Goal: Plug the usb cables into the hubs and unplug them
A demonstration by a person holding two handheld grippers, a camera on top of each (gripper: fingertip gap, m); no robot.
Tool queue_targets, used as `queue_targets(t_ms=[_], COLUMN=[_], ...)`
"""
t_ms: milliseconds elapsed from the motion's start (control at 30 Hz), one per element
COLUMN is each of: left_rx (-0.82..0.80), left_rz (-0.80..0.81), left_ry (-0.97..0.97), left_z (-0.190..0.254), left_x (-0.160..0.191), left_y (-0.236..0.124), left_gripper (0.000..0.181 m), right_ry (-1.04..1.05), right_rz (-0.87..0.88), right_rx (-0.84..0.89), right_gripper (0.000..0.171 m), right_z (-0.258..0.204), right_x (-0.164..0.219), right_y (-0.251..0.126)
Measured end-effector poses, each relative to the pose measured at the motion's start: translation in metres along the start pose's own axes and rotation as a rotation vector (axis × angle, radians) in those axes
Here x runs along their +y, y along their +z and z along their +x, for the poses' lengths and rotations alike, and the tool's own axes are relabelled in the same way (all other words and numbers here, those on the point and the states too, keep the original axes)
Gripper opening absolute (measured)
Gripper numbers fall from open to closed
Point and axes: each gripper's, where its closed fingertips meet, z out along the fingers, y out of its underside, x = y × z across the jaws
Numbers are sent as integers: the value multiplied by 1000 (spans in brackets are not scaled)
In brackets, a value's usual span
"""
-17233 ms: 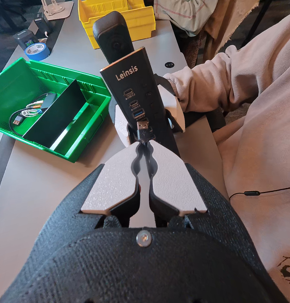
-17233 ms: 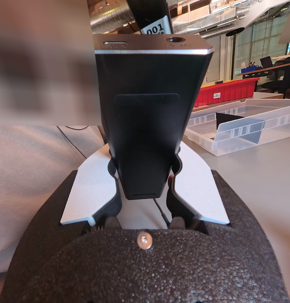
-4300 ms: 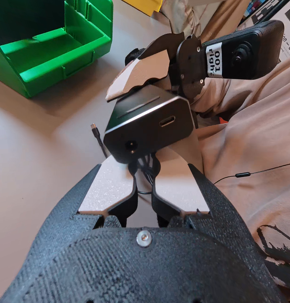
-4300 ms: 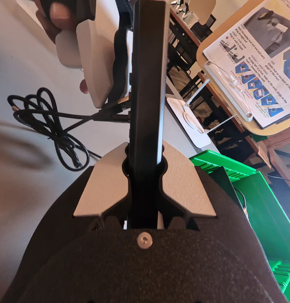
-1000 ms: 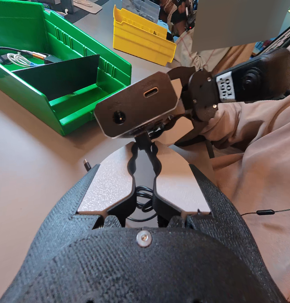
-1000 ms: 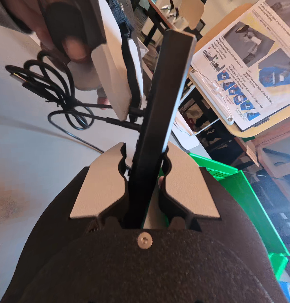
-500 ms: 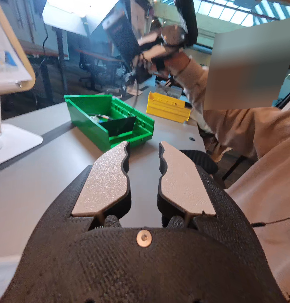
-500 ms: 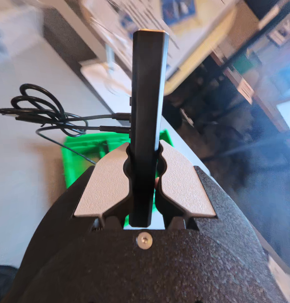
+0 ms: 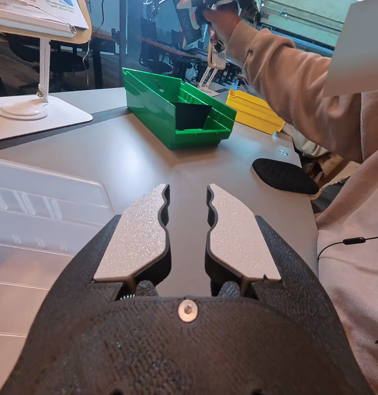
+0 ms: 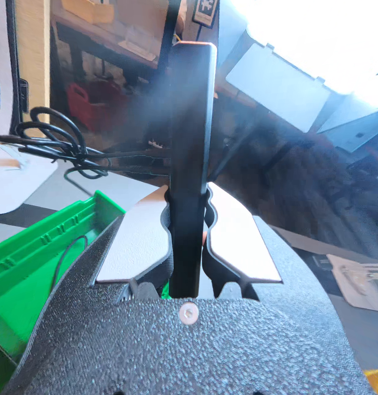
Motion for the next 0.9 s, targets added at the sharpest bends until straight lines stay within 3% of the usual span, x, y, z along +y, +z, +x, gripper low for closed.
queue_targets(t_ms=[100, 333, 467, 567, 700, 900], left_rx=[11, 34, 68, 66, 4, -65], left_rz=[-37, -78, -96, -107, -146, -167], left_ry=[3, 39, 41, 71, 121, 182], left_z=[1, 10, 15, 19, 12, 1], left_x=[12, 23, 27, 32, 41, 41], left_y=[5, 7, 14, 16, 14, 11], left_gripper=[33, 32, 33, 34, 37, 40], right_ry=[-99, -447, -484, -516, -464, -286], right_rz=[-130, -555, -689, -699, -593, -318], right_rx=[-99, -363, -438, -448, -423, -471], right_gripper=[28, 28, 29, 30, 46, 54], right_z=[-19, -98, -120, -130, -130, -129], right_x=[17, 131, 156, 163, 142, 82], right_y=[2, -22, -14, 8, 29, -4])
